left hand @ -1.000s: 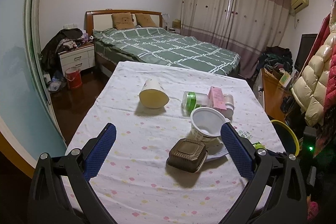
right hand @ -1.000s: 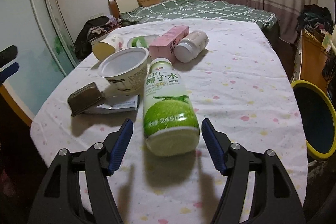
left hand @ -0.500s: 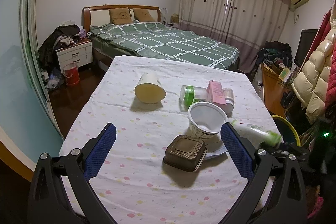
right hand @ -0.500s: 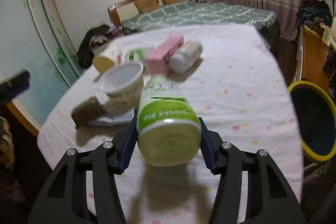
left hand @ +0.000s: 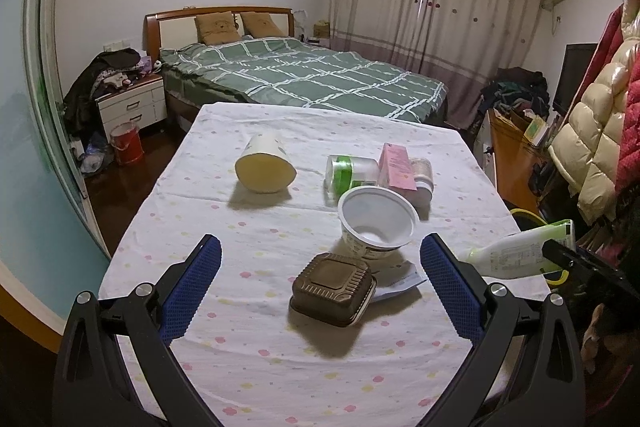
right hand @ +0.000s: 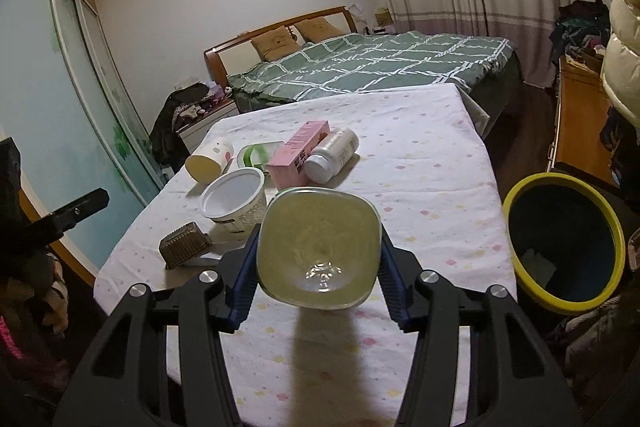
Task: Collect trash
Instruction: 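Carry the bottle with the right tool into the bin and open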
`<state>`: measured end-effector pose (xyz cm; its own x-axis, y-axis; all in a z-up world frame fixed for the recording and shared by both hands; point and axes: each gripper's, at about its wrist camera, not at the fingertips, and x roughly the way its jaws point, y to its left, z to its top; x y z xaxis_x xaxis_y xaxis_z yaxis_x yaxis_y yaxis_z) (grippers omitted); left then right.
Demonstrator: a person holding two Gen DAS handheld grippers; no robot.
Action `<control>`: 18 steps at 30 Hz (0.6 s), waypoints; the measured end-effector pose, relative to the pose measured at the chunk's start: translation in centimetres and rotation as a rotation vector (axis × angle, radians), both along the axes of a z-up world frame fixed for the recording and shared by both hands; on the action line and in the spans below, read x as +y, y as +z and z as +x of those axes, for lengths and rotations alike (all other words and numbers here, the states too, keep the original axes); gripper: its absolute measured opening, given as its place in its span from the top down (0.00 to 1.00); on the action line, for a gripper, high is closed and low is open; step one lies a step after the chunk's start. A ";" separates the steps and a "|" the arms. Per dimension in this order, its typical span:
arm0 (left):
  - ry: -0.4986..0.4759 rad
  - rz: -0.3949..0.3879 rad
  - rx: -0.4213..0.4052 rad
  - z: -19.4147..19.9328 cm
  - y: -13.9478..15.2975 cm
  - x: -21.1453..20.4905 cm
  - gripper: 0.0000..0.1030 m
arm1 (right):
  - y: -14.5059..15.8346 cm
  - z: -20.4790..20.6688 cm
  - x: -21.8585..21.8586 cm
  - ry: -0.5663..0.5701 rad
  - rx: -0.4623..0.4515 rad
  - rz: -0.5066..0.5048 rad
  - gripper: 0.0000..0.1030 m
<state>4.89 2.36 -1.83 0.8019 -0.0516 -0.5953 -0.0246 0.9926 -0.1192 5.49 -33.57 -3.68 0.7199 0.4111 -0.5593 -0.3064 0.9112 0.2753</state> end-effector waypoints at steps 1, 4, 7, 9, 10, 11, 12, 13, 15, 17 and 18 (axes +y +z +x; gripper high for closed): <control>-0.003 0.001 0.001 0.1 0.0 -0.1 0.05 | 0.1 0.0 -0.3 -0.004 0.000 0.007 0.51; -0.011 0.005 0.005 0.4 -0.1 -0.6 0.05 | 0.5 0.1 -1.1 -0.016 -0.005 0.019 0.51; -0.016 0.007 0.010 0.8 -0.2 -0.9 0.05 | 0.9 0.4 -1.9 -0.030 -0.007 0.029 0.52; -0.019 0.008 0.013 1.1 -0.3 -1.1 0.05 | 1.0 0.6 -2.6 -0.044 -0.005 0.036 0.52; -0.021 0.010 0.015 1.2 -0.4 -1.2 0.05 | 1.1 0.7 -2.8 -0.050 -0.005 0.035 0.52; -0.023 0.010 0.019 1.4 -0.5 -1.4 0.05 | 1.1 0.9 -3.1 -0.059 -0.005 0.034 0.52; -0.025 0.011 0.021 1.5 -0.5 -1.5 0.05 | 1.1 1.0 -3.5 -0.068 -0.003 0.036 0.52; -0.027 0.012 0.024 1.7 -0.6 -1.6 0.05 | 1.1 1.2 -3.7 -0.073 0.000 0.039 0.52; -0.032 0.015 0.031 2.1 -0.8 -1.9 0.05 | 1.1 1.3 -4.2 -0.075 0.002 0.048 0.52; -0.036 0.017 0.037 2.4 -0.9 -2.2 0.05 | 1.3 1.5 -4.8 -0.081 0.000 0.055 0.52; -0.039 0.018 0.040 2.6 -1.0 -2.3 0.05 | 1.4 1.6 -5.0 -0.085 -0.003 0.057 0.52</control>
